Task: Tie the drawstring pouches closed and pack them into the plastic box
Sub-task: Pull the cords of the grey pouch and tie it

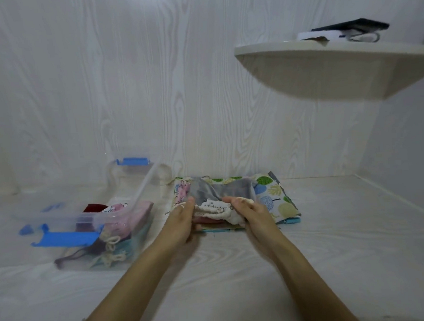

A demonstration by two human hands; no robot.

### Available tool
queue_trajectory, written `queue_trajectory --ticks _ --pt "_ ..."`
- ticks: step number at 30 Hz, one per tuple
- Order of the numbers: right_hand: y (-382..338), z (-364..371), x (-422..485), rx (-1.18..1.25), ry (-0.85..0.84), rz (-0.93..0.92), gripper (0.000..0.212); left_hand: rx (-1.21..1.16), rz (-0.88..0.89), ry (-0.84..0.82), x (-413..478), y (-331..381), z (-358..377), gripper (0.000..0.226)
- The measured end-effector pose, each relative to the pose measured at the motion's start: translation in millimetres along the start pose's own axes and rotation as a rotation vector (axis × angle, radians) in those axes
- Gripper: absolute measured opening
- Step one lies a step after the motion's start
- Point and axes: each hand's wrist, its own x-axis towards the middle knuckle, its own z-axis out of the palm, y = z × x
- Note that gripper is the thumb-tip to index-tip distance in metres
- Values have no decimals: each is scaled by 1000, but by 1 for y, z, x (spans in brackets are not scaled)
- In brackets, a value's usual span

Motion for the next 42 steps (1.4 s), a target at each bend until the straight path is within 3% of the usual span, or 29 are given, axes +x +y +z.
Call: queue_trajectory --ticks 3,6,10,13,16,19,22,24,26,28,30,35,42 --pt "0 0 -1 123 18 30 31 -47 182 190 4 -7 2 37" --pt "-4 0 2 368 -8 71 34 -180 200 246 6 -13 1 38" --pt "-10 -5 3 659 42 107 37 -392 174 159 8 -14 -3 48" --pt "-12 -11 4 739 169 51 23 -652 136 86 7 -9 -4 49" --pt "-14 -16 4 786 243 22 23 -774 132 55 3 -2 -7 45" --pt "-13 -12 0 495 273 33 24 -571 169 56 1 -3 -7 41" --pt "-13 2 -4 -273 214 -44 26 -221 314 -106 -11 6 0 43" --pt "-21 17 -6 -617 11 -122 23 34 465 -203 -18 17 4 43" --pt "-30 32 -7 -759 -213 -87 14 202 540 -226 -15 27 9 40" --pt "-33 40 -7 -910 -291 -63 15 314 549 -209 -6 33 12 40" --pt "-33 46 -8 -837 -317 -51 12 418 516 -197 5 32 13 42" --pt "-34 38 -15 -184 -363 131 19 485 414 -136 22 26 10 52" --pt "-20 41 -23 -181 -194 95 39 438 345 43 17 17 18 68"
